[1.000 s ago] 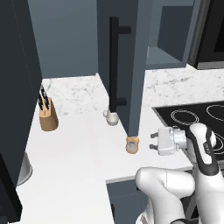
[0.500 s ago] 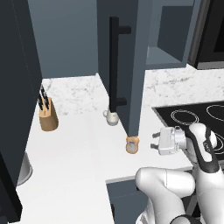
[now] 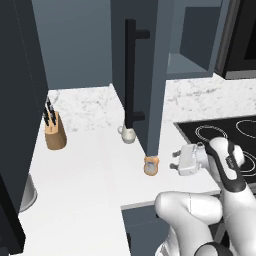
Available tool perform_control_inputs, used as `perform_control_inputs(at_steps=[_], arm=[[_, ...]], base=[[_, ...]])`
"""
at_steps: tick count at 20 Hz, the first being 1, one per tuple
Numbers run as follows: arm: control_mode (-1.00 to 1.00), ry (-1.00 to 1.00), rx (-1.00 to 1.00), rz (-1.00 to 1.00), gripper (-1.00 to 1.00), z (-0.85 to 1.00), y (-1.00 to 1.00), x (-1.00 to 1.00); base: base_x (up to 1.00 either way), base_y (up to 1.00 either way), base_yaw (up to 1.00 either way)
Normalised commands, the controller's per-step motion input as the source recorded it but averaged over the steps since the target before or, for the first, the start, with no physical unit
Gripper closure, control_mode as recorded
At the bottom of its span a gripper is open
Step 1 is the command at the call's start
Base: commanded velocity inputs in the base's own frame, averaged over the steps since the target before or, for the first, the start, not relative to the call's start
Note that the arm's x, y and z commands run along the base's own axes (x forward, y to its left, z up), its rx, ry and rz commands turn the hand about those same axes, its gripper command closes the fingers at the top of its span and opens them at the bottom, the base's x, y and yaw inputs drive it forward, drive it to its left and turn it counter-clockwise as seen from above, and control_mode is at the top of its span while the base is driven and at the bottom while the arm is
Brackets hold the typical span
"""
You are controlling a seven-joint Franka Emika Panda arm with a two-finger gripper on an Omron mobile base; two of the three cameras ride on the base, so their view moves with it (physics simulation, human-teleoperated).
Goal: Put the shaker and condiment bottle from the counter next to their counterparts in the cabinet.
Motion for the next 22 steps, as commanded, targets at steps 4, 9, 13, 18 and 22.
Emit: perform_control_inputs(at_steps=[4, 9, 13, 18, 22], arm=[[-1.00, 0.00, -0.06, -0.04, -1.00, -0.53, 0.61, 0.00], [-1.00, -0.04, -0.02, -0.08, -1.00, -0.47, 0.59, 0.00], [-1.00, -0.04, 0.00, -0.12, -1.00, -0.51, 0.58, 0.00], [-1.00, -0.04, 0.00, -0.12, -1.00, -0.67, 0.53, 0.00], [-1.00, -0.03, 0.00, -0.09, -1.00, -0.80, 0.42, 0.01]], base=[[0.00, 0.00, 0.00], [0.00, 0.00, 0.00], [0.00, 0.00, 0.00], [0.00, 0.00, 0.00], [0.00, 0.00, 0.00]])
